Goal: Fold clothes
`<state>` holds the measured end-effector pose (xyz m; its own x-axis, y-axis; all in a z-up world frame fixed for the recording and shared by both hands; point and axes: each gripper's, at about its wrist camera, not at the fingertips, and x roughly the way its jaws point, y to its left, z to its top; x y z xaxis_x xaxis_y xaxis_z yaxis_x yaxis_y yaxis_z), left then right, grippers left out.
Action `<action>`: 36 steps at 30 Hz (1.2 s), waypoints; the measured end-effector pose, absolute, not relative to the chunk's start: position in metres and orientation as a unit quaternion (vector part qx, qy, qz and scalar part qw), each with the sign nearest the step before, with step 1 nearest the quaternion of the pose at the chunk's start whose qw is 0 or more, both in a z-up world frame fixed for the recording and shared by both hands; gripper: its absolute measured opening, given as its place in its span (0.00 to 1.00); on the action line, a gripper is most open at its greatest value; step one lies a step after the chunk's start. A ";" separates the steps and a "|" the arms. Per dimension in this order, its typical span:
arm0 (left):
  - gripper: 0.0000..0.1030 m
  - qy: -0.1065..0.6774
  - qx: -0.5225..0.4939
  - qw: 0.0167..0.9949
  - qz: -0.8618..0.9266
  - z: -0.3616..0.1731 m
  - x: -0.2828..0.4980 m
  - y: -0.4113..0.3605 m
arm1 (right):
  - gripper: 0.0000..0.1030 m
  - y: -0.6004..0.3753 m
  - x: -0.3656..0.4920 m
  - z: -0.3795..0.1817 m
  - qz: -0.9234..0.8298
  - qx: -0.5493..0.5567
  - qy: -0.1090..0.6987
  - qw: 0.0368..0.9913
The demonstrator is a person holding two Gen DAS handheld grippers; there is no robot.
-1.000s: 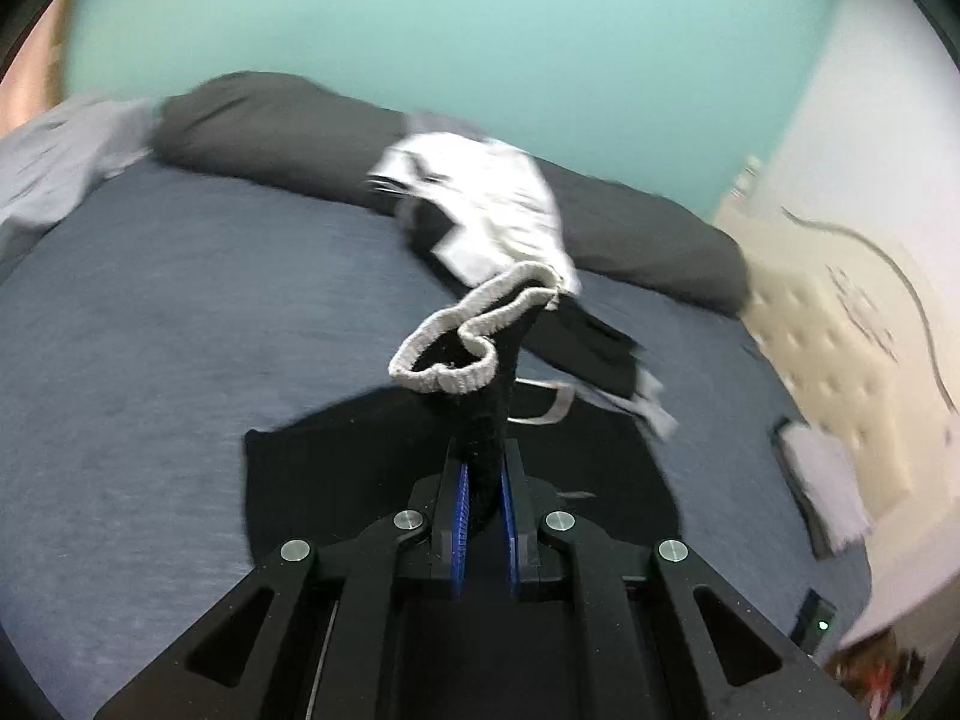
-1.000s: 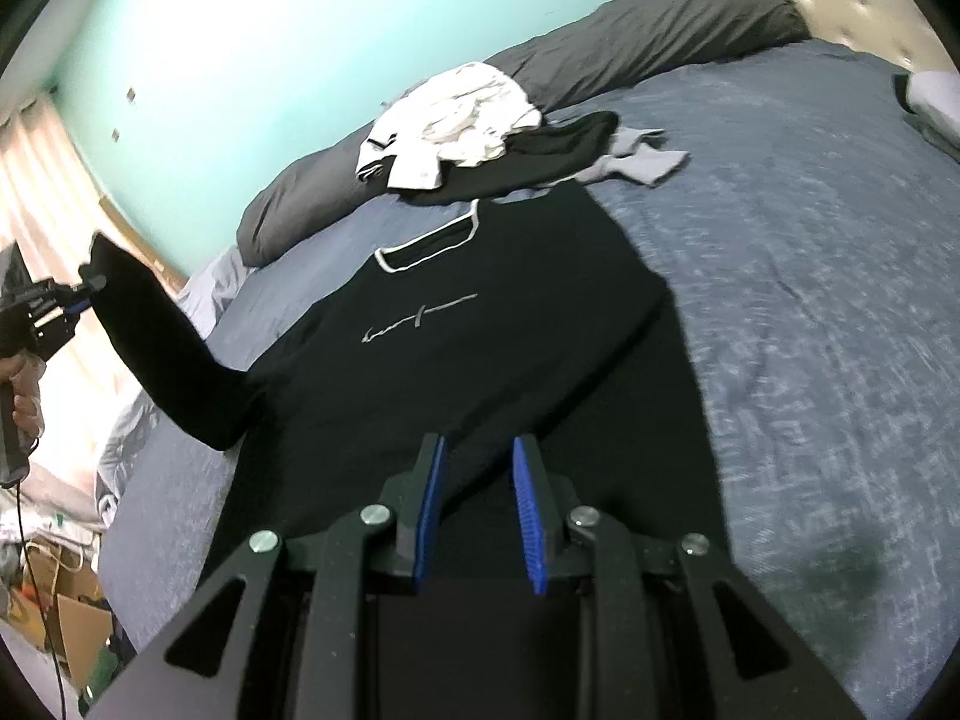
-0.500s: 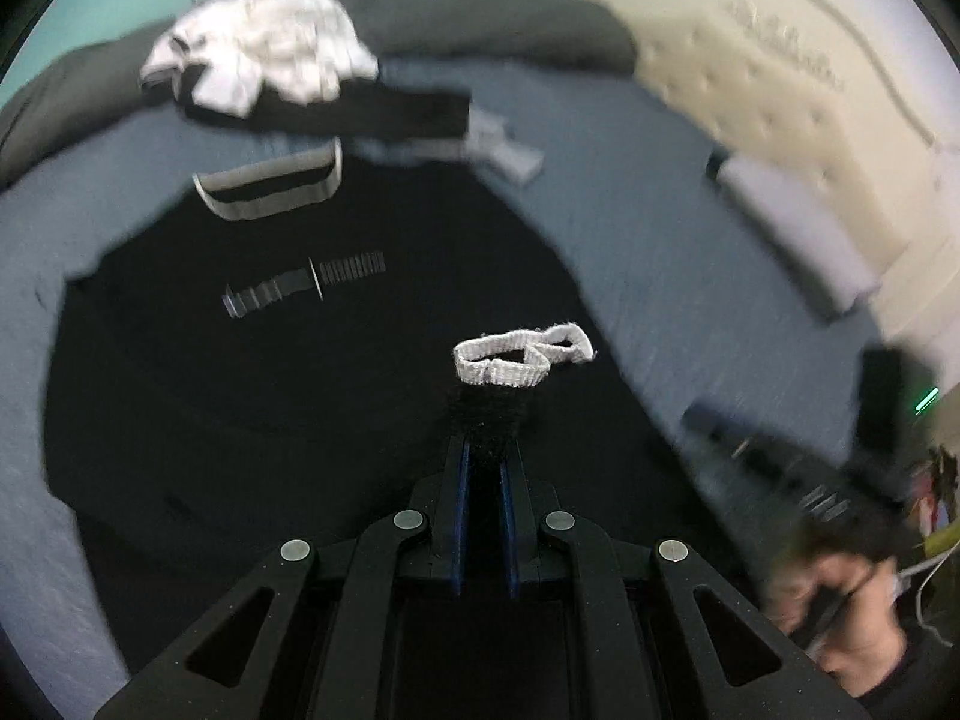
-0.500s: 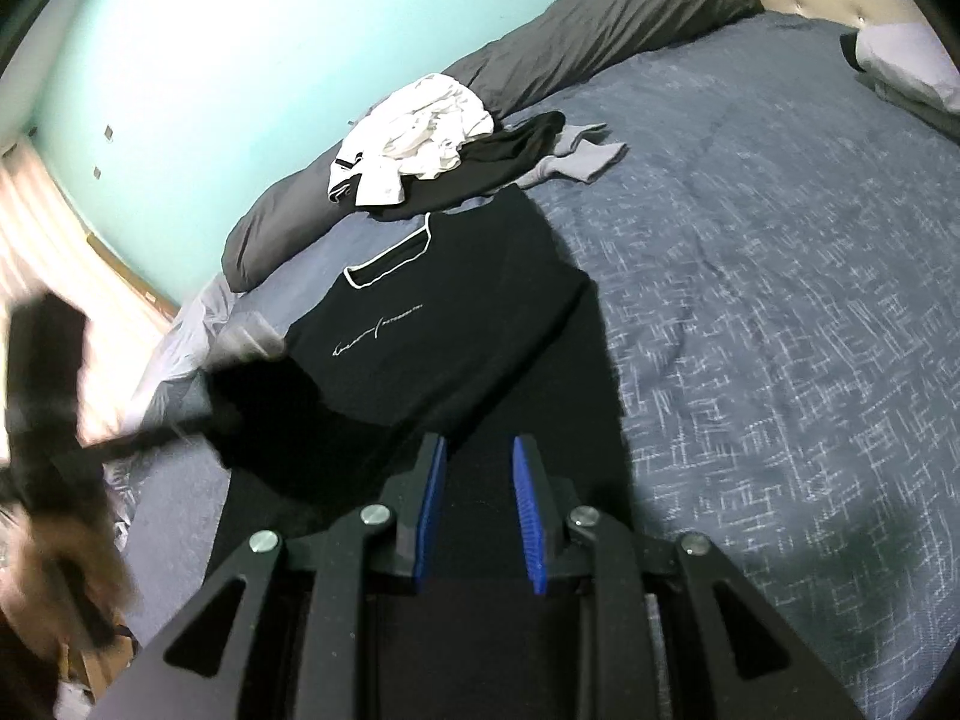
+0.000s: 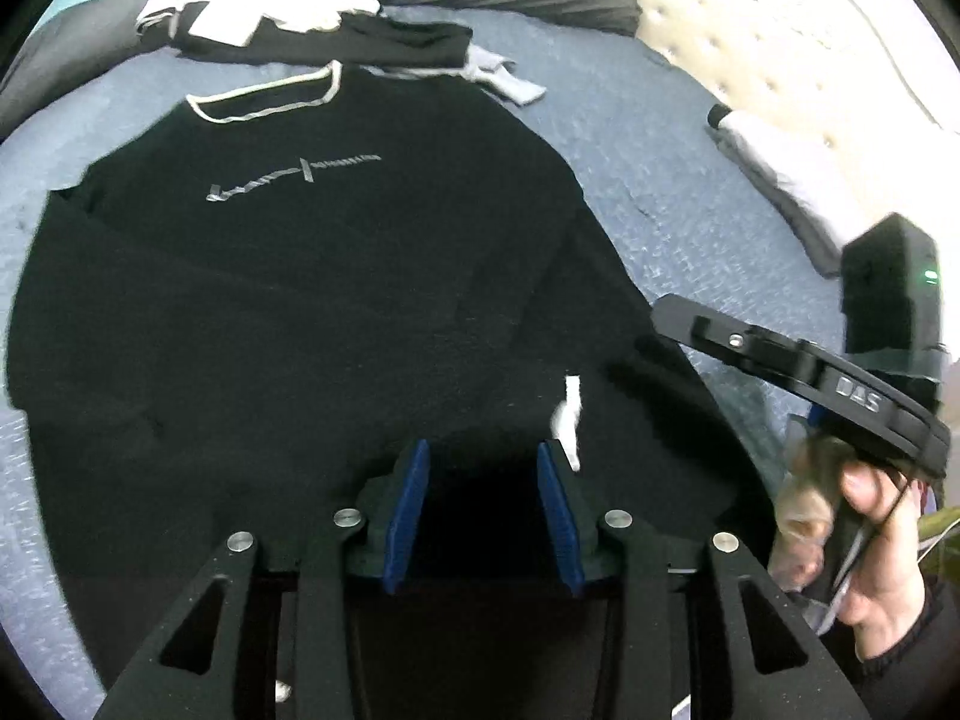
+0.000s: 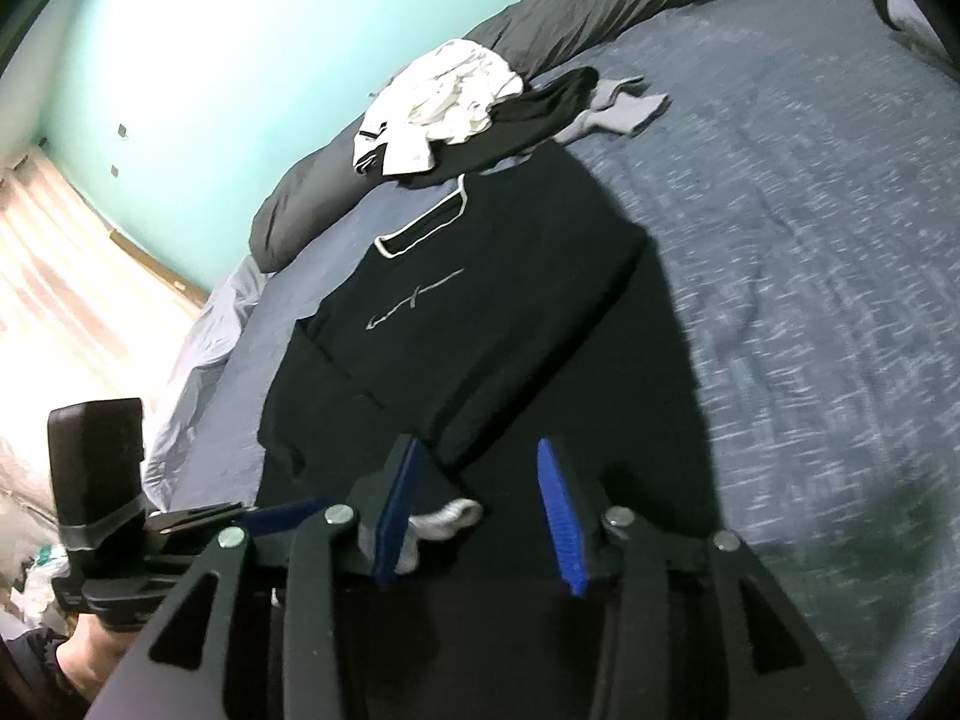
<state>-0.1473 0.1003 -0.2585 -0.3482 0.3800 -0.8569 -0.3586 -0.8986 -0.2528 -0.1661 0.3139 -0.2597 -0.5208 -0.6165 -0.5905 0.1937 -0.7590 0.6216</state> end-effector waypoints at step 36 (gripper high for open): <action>0.40 -0.128 -0.525 0.023 0.841 -0.287 -0.141 -0.087 | 0.03 0.301 -0.136 -0.226 -0.844 0.386 -0.235 0.289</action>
<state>-0.1415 -0.0867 -0.2868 -0.4472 0.1727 -0.8776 0.0961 -0.9662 -0.2391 -0.1365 0.3012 -0.2256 -0.5358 -0.6682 -0.5161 0.3063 -0.7235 0.6187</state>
